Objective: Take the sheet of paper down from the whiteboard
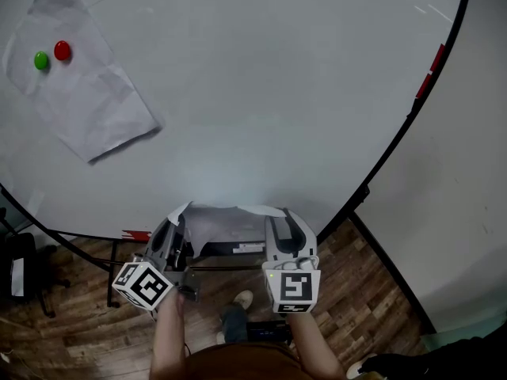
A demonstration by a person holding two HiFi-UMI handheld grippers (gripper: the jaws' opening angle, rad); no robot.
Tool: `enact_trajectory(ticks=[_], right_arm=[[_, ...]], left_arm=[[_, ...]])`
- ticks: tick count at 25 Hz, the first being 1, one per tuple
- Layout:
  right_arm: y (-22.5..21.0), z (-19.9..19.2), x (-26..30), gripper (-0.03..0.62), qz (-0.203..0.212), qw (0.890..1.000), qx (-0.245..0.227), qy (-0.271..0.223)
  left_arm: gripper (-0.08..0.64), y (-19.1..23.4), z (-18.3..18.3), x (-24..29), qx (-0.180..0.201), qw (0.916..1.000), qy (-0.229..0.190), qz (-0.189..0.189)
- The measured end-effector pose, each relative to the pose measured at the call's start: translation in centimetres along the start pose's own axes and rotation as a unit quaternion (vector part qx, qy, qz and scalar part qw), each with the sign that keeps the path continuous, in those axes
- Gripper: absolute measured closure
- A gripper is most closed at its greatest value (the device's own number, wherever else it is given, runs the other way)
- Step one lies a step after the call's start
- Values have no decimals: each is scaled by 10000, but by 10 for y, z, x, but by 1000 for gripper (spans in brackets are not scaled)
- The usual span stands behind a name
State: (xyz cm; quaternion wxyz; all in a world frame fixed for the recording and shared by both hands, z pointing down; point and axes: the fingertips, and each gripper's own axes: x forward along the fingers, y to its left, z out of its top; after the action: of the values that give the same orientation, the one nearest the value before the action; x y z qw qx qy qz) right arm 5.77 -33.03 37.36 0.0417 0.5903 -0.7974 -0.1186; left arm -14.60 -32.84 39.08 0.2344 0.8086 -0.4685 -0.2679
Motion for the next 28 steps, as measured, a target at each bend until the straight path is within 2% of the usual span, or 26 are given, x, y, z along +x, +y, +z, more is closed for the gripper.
enact_trajectory(ticks=[2, 12, 28], right_arm=[[-1, 0, -2, 456, -20, 10000, 10, 16], [0, -1, -5, 456, -20, 9999, 106, 36], [8, -2, -5, 457, -39, 10000, -18, 43]], left_arm=[[535, 3, 3, -5, -148, 9999, -71, 24], [536, 15, 18, -22, -392, 9987, -293, 149], [535, 23, 23, -27, -441, 9981, -363, 240]])
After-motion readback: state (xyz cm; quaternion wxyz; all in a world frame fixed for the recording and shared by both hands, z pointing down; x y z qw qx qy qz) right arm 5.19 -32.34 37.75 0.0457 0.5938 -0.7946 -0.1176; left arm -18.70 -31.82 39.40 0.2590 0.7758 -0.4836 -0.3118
